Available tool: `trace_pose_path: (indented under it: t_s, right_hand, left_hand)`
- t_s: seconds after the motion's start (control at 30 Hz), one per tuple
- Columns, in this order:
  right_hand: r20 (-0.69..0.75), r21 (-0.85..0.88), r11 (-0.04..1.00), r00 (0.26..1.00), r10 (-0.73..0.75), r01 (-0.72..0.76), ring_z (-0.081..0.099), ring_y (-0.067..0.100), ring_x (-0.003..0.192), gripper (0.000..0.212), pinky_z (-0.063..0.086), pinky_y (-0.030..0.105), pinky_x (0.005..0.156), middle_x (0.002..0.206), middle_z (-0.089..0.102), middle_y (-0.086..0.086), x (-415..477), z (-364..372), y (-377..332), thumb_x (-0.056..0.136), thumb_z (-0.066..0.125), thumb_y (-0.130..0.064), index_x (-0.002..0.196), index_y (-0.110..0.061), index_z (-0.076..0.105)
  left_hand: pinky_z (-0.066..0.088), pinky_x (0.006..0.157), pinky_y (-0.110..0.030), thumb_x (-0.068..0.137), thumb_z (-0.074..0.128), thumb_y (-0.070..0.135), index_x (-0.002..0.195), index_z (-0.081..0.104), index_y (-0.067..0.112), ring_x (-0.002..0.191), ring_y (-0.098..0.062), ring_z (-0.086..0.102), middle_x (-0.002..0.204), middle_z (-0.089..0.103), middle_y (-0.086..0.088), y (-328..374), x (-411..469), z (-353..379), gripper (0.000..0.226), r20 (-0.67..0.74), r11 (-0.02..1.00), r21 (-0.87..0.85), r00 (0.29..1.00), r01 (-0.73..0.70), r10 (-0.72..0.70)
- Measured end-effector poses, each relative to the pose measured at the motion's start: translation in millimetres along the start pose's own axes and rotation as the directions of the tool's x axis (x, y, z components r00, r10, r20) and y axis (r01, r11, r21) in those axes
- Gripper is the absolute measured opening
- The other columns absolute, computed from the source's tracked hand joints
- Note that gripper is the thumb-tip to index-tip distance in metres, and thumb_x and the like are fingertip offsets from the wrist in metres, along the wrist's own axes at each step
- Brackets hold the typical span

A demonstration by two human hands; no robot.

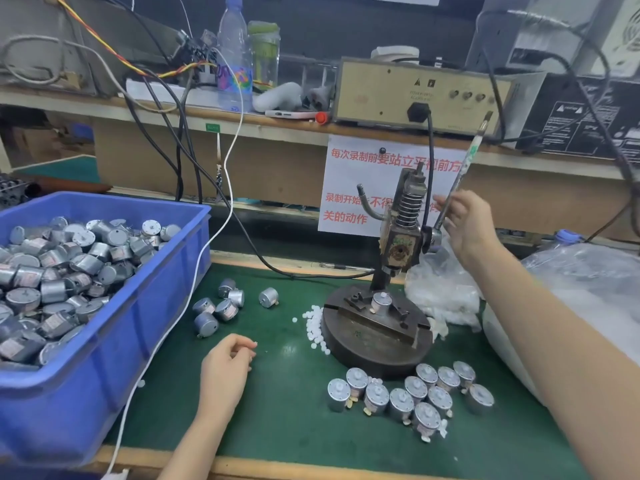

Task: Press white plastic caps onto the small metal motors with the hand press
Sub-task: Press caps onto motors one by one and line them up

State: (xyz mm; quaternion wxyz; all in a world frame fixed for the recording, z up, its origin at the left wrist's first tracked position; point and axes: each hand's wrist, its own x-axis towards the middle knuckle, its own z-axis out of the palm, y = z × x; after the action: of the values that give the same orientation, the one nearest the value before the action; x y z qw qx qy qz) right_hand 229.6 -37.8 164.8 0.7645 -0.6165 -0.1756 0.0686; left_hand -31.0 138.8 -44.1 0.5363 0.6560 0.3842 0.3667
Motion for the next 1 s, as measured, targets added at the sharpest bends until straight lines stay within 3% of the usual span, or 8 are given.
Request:
trace_pose_path:
  t_s: [0.07, 0.17, 0.23, 0.3, 0.5, 0.77, 0.87, 1.0]
  right_hand:
    - [0.0, 0.067, 0.997, 1.0, -0.025, 0.025, 0.056, 0.013, 0.083, 0.025, 0.044, 0.029, 0.087, 0.086, 0.06, -0.001, -1, 4, -6, 0.092, 0.044, -0.014, 0.117, -0.01, 0.049]
    - [0.025, -0.061, 0.981, 0.983, -0.185, 0.186, 0.049, 0.007, 0.078, 0.028, 0.043, 0.022, 0.077, 0.088, 0.049, -0.006, -19, 4, 1, 0.093, 0.046, -0.01, 0.118, -0.023, 0.045]
    - [0.069, -0.135, 0.944, 0.954, -0.293, 0.3, 0.05, 0.003, 0.081, 0.03, 0.044, 0.02, 0.078, 0.095, 0.046, -0.009, -37, -3, 14, 0.091, 0.05, -0.009, 0.107, -0.034, 0.047]
    - [0.106, -0.121, 0.928, 0.934, -0.341, 0.353, 0.052, 0.001, 0.082, 0.025, 0.043, 0.017, 0.081, 0.09, 0.047, -0.01, -49, -11, 24, 0.09, 0.052, -0.007, 0.095, -0.032, 0.049]
    - [0.034, -0.074, 0.941, 0.944, -0.328, 0.33, 0.05, 0.013, 0.084, 0.021, 0.043, 0.025, 0.087, 0.081, 0.05, -0.007, -52, -9, 22, 0.091, 0.051, -0.008, 0.078, -0.024, 0.045]
    - [-0.109, -0.206, 0.9, 0.905, -0.412, 0.385, 0.052, -0.005, 0.073, 0.011, 0.042, 0.004, 0.063, 0.084, 0.053, -0.01, -52, 1, 36, 0.097, 0.046, -0.023, 0.088, -0.029, 0.045]
    - [-0.094, -0.238, 0.892, 0.905, -0.415, 0.385, 0.055, -0.013, 0.088, 0.015, 0.044, 0.004, 0.074, 0.101, 0.056, -0.012, -55, -1, 47, 0.095, 0.048, -0.016, 0.11, -0.021, 0.045]
    - [-0.165, -0.411, 0.897, 0.955, -0.248, 0.162, 0.051, 0.011, 0.103, 0.031, 0.038, 0.022, 0.089, 0.122, 0.055, 0.004, -69, -8, 87, 0.093, 0.046, -0.012, 0.124, -0.01, 0.045]
  left_hand:
    - [0.047, 0.065, -0.03, 0.081, 0.047, -0.005, 0.07, 0.063, 0.015, 0.064, -0.017, 0.057, 0.07, 0.065, -0.002, 0, -1, 0, 0.027, -0.002, 1.0, 0.009, 1.0, -0.003, 0.003]
    - [0.047, 0.065, -0.031, 0.08, 0.047, -0.004, 0.069, 0.063, 0.016, 0.063, -0.017, 0.057, 0.069, 0.064, -0.001, 1, -1, 1, 0.028, -0.005, 1.0, 0.028, 1.0, -0.003, 0.003]
    - [0.047, 0.065, -0.032, 0.08, 0.047, -0.004, 0.069, 0.063, 0.016, 0.062, -0.019, 0.055, 0.067, 0.064, -0.001, 0, -1, 1, 0.029, -0.012, 0.999, 0.032, 1.0, -0.002, 0.002]
    - [0.048, 0.067, -0.034, 0.079, 0.046, -0.005, 0.068, 0.063, 0.017, 0.061, -0.021, 0.053, 0.066, 0.064, -0.001, -1, 0, 1, 0.03, -0.015, 0.999, 0.043, 1.0, -0.002, 0.002]
    - [0.051, 0.069, -0.038, 0.081, 0.046, -0.005, 0.068, 0.062, 0.017, 0.064, -0.02, 0.056, 0.069, 0.065, 0.0, -1, -2, 0, 0.03, -0.03, 0.999, 0.046, 1.0, 0.003, -0.001]
    - [0.05, 0.071, -0.038, 0.08, 0.048, -0.004, 0.068, 0.063, 0.019, 0.066, -0.018, 0.058, 0.069, 0.066, 0.002, 1, -3, 1, 0.03, -0.023, 0.998, 0.057, 1.0, 0.002, -0.001]
    - [0.05, 0.072, -0.039, 0.079, 0.048, -0.003, 0.068, 0.063, 0.02, 0.067, -0.016, 0.059, 0.068, 0.065, 0.004, -2, -3, 1, 0.029, -0.025, 0.998, 0.068, 1.0, -0.004, 0.006]
    - [0.051, 0.072, -0.041, 0.079, 0.048, -0.003, 0.068, 0.063, 0.019, 0.069, -0.02, 0.059, 0.067, 0.065, 0.004, -2, 0, 1, 0.029, -0.019, 0.997, 0.074, 1.0, 0.0, 0.001]
